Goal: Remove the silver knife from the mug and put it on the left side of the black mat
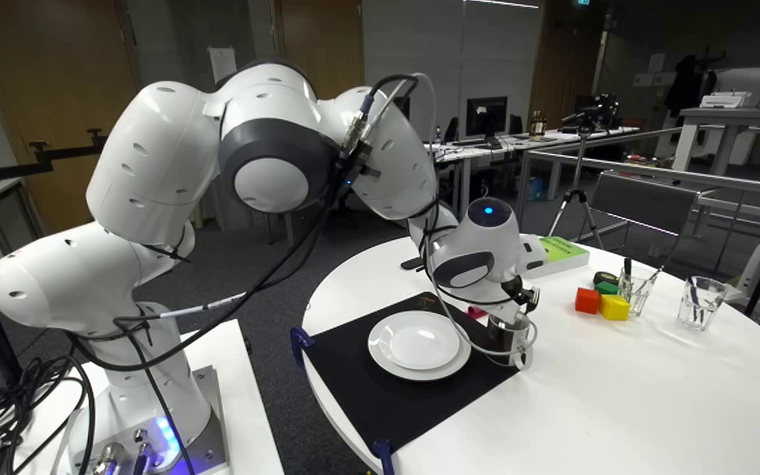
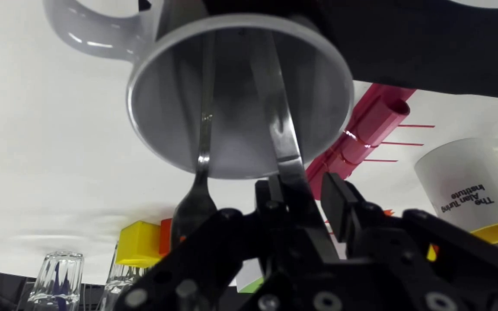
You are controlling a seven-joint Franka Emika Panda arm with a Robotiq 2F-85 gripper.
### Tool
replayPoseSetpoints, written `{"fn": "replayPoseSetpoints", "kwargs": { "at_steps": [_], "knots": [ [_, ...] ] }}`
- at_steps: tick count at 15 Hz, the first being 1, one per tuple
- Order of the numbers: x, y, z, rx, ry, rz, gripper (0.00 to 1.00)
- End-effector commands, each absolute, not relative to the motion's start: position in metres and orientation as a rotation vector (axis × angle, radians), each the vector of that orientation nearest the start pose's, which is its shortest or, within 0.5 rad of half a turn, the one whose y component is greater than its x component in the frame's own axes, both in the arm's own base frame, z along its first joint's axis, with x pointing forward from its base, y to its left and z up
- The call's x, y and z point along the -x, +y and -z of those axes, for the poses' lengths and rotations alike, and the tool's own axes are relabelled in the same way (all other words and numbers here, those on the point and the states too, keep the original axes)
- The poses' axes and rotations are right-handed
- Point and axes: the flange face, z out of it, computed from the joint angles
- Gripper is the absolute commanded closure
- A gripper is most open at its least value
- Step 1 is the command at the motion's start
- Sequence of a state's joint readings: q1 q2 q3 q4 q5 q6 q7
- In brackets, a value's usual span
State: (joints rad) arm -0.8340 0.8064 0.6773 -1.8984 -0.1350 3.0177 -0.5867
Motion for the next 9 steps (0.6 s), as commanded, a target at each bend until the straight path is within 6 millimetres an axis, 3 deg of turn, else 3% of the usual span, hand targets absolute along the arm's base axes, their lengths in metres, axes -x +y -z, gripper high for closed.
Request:
{"fn": "replayPoseSetpoints", "kwargs": {
  "at_steps": [1, 9],
  "knots": [
    [-0.6575, -0.1425, -0.2057, 2.819, -0.451, 0.868, 0.98],
    [-0.6595, -0.1479, -0.2124, 2.832, -0.462, 0.882, 0.99]
  ]
}}
